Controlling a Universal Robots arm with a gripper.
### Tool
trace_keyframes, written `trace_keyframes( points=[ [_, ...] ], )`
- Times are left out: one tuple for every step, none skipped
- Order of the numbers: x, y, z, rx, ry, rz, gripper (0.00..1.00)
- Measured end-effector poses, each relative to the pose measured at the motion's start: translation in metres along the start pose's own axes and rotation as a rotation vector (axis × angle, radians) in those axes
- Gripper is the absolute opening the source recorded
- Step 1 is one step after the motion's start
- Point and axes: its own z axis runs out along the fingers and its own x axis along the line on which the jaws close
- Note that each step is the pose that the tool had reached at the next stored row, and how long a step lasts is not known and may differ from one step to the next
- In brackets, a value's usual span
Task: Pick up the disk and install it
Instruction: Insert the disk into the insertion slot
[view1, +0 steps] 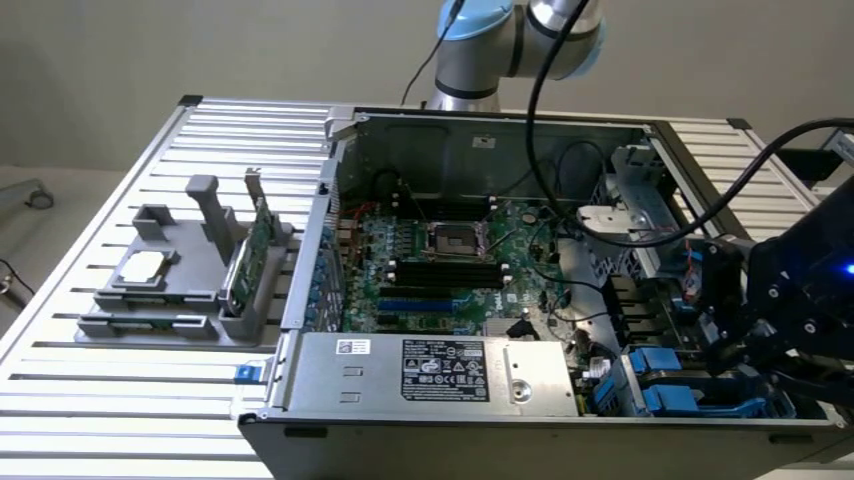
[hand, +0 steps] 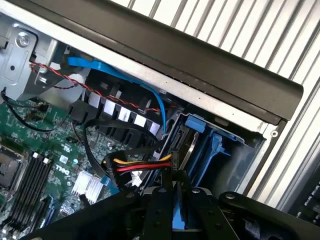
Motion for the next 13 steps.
trace_keyframes(
  points=[
    [0.000, 0.0001, 0.0005, 0.0031, -0.0097, 0.000, 0.16],
    [0.001, 0.0002, 0.0009, 0.0052, -0.0187, 0.000, 0.16],
    [0.002, 0.0006, 0.0009, 0.0080, -0.0259, 0.000, 0.16],
    [0.002, 0.0006, 0.0010, 0.0094, -0.0292, 0.001, 0.16],
    [0.003, 0.0007, 0.0010, 0.0096, -0.0299, 0.003, 0.16],
    [0.003, 0.0007, 0.0008, 0.0094, -0.0301, 0.006, 0.16],
    [0.003, 0.0006, 0.0003, 0.0092, -0.0304, 0.010, 0.16],
    [0.003, 0.0006, -0.0007, 0.0089, -0.0306, 0.014, 0.16],
    [0.003, 0.0005, -0.0023, 0.0085, -0.0305, 0.019, 0.16],
    [0.004, 0.0004, -0.0048, 0.0081, -0.0305, 0.023, 0.16],
    [0.004, 0.0003, -0.0079, 0.0078, -0.0306, 0.028, 0.16],
    [0.004, 0.0004, -0.0105, 0.0072, -0.0307, 0.035, 0.16],
    [0.004, 0.0005, -0.0130, 0.0065, -0.0308, 0.043, 0.16]
  ],
)
